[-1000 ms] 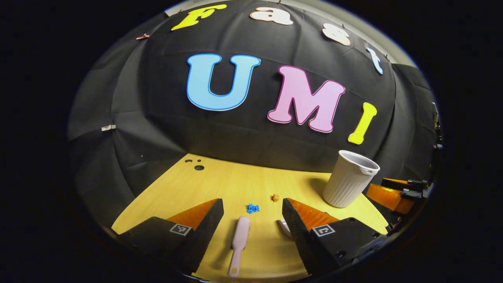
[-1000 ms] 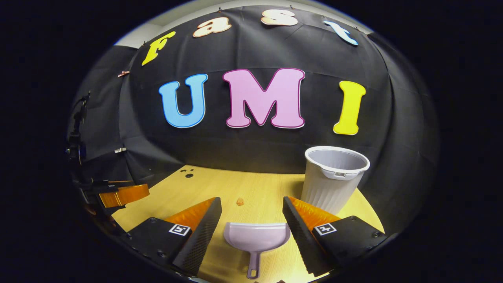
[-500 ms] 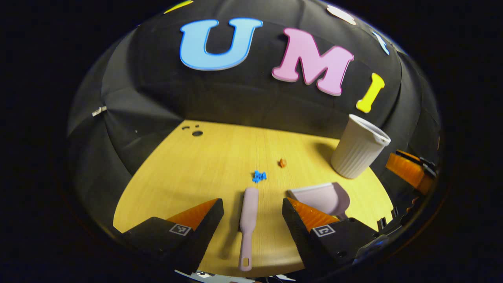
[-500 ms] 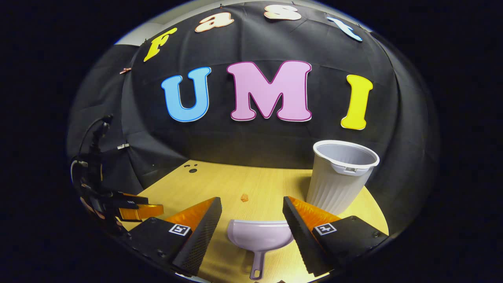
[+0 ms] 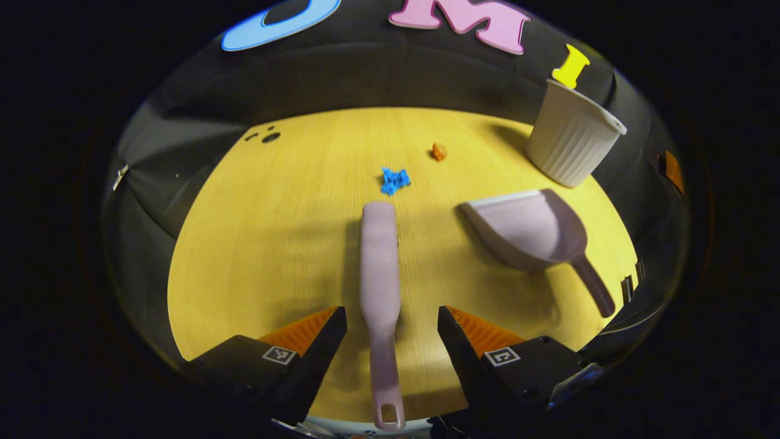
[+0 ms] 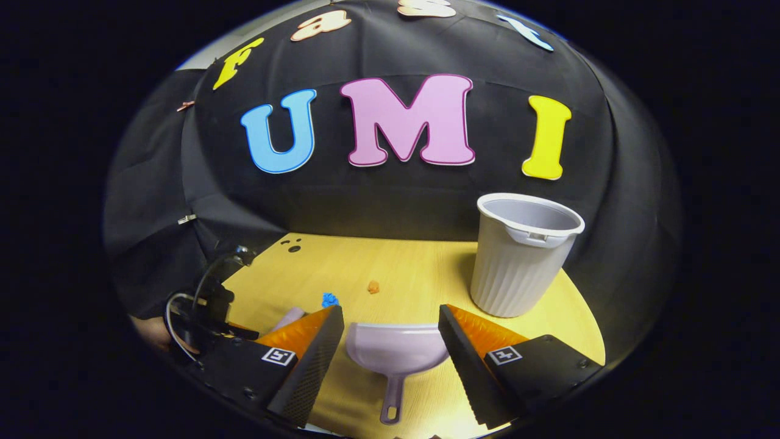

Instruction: Pick up the small broom and dustpan from the desktop, sweep the trash into the dustpan with the broom, and then empty the trash into the garbage bin.

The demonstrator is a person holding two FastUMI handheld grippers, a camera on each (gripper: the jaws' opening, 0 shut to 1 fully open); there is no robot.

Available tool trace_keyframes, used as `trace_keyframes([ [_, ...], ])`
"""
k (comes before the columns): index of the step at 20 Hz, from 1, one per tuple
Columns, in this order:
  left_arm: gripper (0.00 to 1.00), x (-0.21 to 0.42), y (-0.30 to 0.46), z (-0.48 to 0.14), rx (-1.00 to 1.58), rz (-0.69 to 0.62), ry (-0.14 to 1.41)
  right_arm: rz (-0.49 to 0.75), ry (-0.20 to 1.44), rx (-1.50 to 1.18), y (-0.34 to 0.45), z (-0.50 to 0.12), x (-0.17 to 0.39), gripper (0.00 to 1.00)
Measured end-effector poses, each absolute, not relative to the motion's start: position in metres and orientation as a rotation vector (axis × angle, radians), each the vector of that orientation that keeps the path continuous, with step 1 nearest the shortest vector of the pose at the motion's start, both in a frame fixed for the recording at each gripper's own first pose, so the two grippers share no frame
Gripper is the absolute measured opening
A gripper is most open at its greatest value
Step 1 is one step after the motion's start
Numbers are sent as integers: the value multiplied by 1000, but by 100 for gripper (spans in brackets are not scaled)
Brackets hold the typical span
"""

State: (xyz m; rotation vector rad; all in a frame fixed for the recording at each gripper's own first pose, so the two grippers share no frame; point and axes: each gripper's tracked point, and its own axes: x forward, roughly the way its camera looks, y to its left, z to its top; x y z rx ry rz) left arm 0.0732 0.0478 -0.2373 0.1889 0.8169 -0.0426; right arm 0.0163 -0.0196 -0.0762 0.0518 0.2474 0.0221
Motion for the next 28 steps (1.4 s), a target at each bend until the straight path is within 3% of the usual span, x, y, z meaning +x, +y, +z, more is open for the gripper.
trace_keyframes([
  [16,93,87,60,-275,180,36,906,-23,877,94,-20,-265,13,99],
  [21,88,86,59,-277,218,16,931,-44,985,106,-20,-296,11,99],
  [25,82,91,57,-279,226,13,962,-46,1025,134,-16,-312,22,92],
  [28,58,94,56,-277,224,16,971,-59,1030,138,-18,-315,31,82],
])
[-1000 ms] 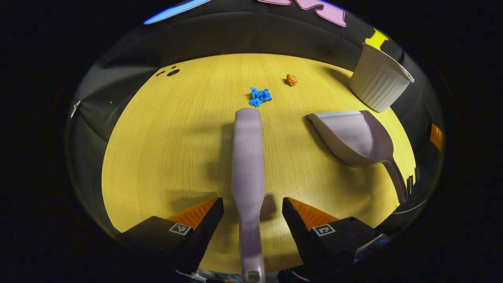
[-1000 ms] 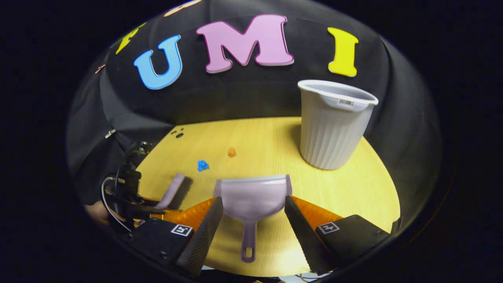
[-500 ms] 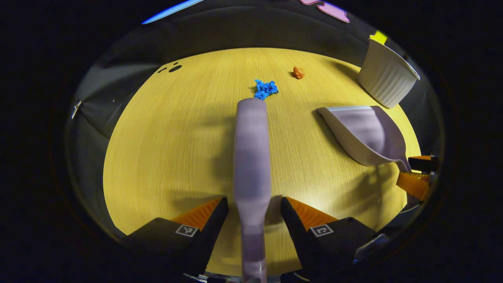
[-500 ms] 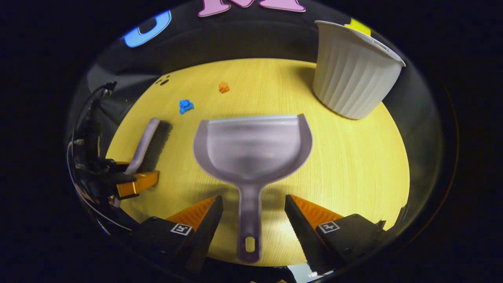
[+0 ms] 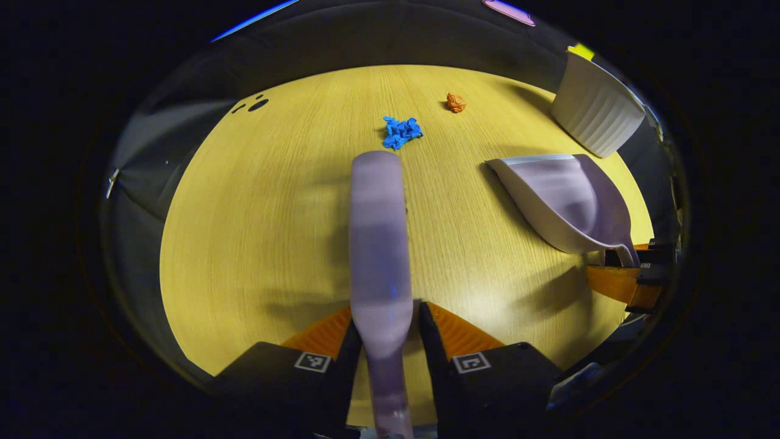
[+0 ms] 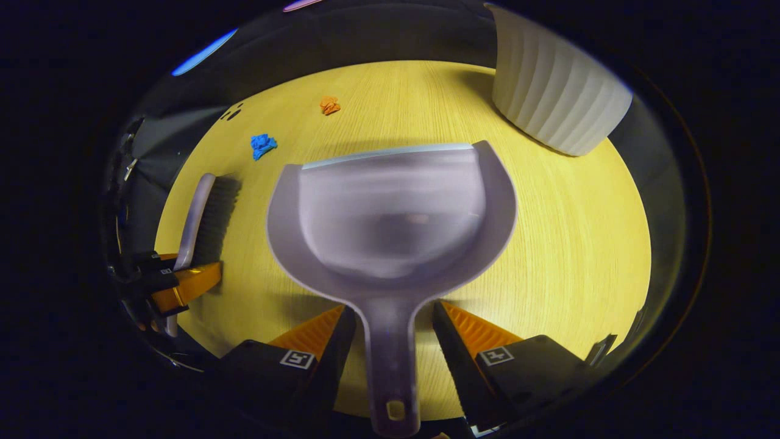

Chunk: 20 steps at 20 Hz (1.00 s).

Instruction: Pick up the small broom and dustpan from the desktop, sweep the trash into the dustpan with the broom, and then empty the trash into the garbage bin.

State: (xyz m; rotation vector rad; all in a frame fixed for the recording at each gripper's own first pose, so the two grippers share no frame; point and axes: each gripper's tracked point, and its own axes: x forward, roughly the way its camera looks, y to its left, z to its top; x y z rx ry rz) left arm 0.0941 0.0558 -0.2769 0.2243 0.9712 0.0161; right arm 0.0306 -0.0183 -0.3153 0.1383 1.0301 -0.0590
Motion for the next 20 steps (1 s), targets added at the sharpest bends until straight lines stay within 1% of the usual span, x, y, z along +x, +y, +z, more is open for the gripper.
trace_keyframes([
  [1,55,95,56,-278,223,18,970,-56,1032,136,-19,-316,36,78],
  [2,52,96,55,-278,219,22,970,-50,1028,126,-20,-315,40,79],
  [3,46,95,55,-276,218,26,966,-39,1029,113,-19,-315,42,68],
  [4,40,95,55,-278,215,28,963,-36,1020,92,-20,-315,43,61],
  [5,37,96,55,-277,214,27,955,-32,1019,82,-21,-312,43,51],
  [6,38,98,55,-275,206,27,937,-27,1026,88,-21,-315,43,43],
  [7,33,100,56,-275,182,39,911,-20,1030,100,-21,-312,42,34],
  [8,32,102,56,-273,153,48,886,-6,1041,118,-19,-313,43,42],
  [10,27,101,57,-272,104,54,861,34,1048,138,-20,-312,44,37],
  [11,27,101,57,-272,84,56,859,51,1051,142,-21,-312,42,37],
  [12,27,102,59,-271,75,60,861,64,1053,130,-22,-313,42,31],
  [13,26,103,63,-270,78,73,868,74,1055,109,-24,-313,40,35],
  [17,26,119,76,-257,102,73,866,109,1041,45,-33,-309,39,35],
  [20,26,143,88,-243,132,62,872,155,1039,-18,-41,-304,39,35],
])
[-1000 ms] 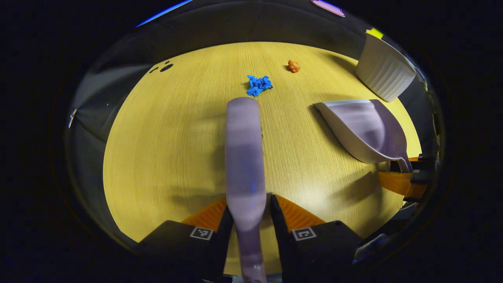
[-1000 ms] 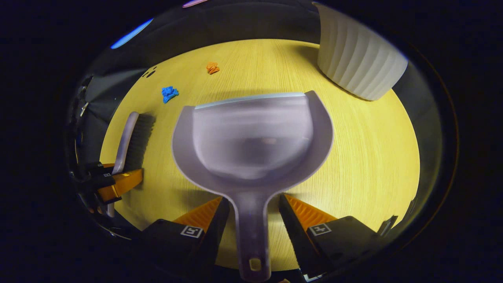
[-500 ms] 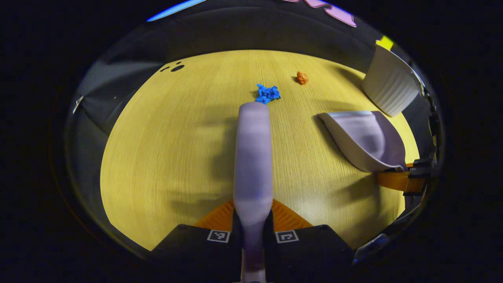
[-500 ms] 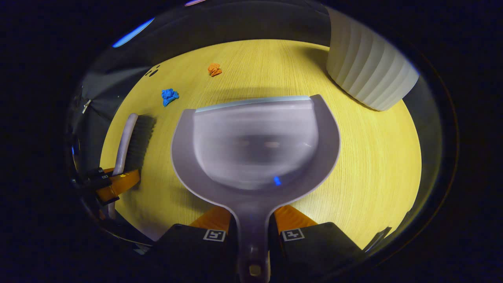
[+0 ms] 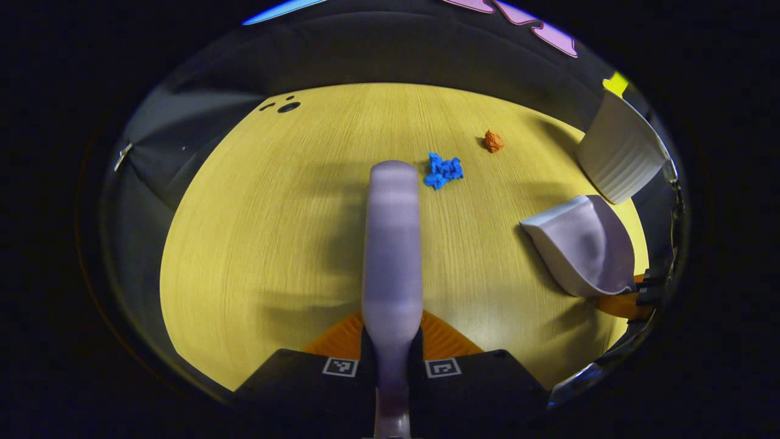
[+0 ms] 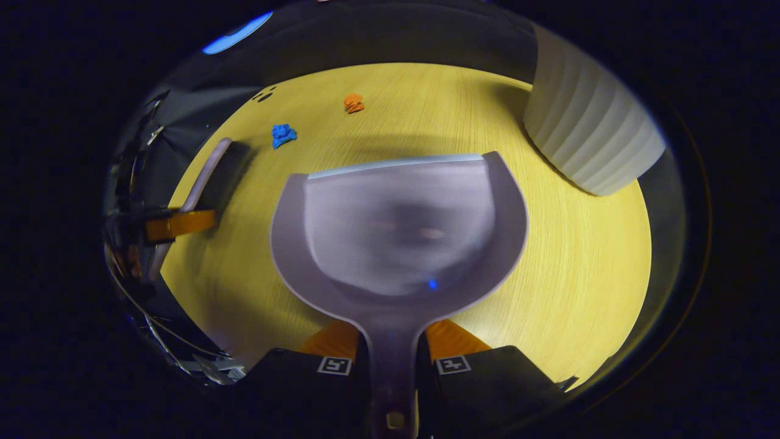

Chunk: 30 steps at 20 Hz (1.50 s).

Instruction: Pick up the small broom and dustpan from the desktop, sweep the trash into the dustpan with the broom, and then empty the trash into the garbage bin.

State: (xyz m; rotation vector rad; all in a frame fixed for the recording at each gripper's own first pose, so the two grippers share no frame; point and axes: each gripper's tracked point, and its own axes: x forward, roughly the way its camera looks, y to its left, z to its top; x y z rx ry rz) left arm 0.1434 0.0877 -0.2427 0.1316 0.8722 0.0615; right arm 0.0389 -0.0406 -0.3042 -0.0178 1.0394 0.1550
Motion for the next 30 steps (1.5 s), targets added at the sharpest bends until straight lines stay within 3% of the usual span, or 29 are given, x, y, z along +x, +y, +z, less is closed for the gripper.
trace_keyframes([
  [4,26,191,99,-222,214,14,864,241,1006,-161,-53,-292,53,35],
  [5,26,206,100,-217,229,-4,864,259,1004,-182,-55,-291,58,39],
  [6,26,220,101,-215,252,-23,865,273,1008,-197,-57,-289,60,35],
  [14,26,292,74,-219,564,-211,930,399,1036,-243,-54,-295,81,35],
  [22,26,304,4,-226,809,-439,991,452,1046,-245,-44,-300,94,35],
  [30,24,249,-73,-254,743,-740,1135,472,1015,-273,-48,-295,100,35],
])
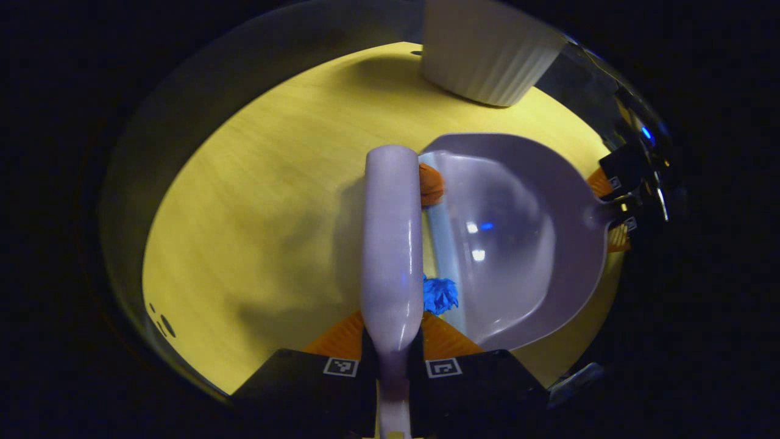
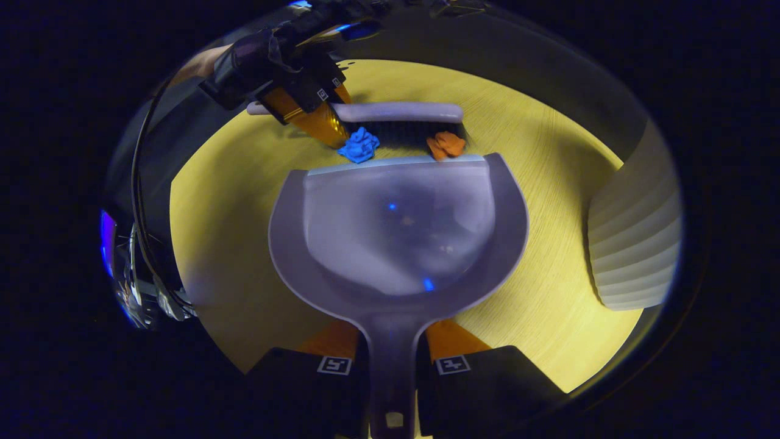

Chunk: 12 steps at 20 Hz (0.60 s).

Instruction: Pick up the small broom and dustpan from the desktop, sweep the trash into the dustpan with the broom, and then empty the trash into the garbage bin.

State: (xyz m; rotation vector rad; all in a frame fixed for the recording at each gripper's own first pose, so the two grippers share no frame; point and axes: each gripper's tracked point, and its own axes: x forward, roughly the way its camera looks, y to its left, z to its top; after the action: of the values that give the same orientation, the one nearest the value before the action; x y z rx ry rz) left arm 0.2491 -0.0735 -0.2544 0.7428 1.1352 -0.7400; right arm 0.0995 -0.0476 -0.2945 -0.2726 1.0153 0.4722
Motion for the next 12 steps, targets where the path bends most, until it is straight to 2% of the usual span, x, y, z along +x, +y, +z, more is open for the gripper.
trace_keyframes([
  [2,26,219,-96,-262,647,-836,1203,476,1004,-287,-46,-293,99,35],
  [4,26,197,-110,-267,587,-857,1247,474,1002,-286,-44,-295,94,35],
  [6,26,191,-119,-265,507,-824,1235,468,1004,-279,-46,-291,97,35],
  [12,26,162,-128,-240,283,-701,1039,433,956,-317,-50,-294,102,35],
])
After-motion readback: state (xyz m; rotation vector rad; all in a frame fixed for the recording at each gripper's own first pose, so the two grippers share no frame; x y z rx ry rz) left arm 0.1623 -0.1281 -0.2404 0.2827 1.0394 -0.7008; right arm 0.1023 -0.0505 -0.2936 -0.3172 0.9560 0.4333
